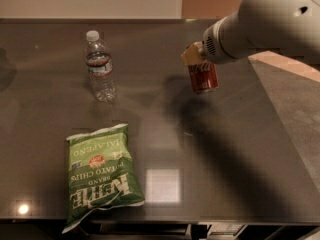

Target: Place coke can upright

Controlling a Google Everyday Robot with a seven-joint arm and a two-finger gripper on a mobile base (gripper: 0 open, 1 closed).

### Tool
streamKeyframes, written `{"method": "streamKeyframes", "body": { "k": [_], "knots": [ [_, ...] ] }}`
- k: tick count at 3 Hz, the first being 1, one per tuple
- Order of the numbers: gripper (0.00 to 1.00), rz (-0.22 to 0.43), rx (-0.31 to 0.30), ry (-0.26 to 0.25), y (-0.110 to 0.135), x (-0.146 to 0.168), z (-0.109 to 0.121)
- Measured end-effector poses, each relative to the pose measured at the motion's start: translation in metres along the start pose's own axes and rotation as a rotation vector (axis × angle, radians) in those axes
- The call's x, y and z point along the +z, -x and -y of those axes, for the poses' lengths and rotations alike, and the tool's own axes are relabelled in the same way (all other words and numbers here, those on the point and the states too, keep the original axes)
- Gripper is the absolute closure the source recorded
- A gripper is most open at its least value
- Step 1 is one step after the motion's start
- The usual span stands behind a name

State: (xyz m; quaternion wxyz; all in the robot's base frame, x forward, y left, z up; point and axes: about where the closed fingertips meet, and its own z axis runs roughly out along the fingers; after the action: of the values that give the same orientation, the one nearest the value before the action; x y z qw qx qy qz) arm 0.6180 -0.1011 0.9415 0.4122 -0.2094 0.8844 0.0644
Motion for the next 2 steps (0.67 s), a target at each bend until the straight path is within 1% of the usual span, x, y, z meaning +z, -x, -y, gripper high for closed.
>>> {"method": "streamKeyframes", "body": {
  "k": [1,2],
  "knots": [
    [1.00,0.117,0.024,0.103,0.009,0.000,-0.003],
    [1.00,0.209,0.003,0.194,0.013,-0.005,-0.025]
  ]
}}
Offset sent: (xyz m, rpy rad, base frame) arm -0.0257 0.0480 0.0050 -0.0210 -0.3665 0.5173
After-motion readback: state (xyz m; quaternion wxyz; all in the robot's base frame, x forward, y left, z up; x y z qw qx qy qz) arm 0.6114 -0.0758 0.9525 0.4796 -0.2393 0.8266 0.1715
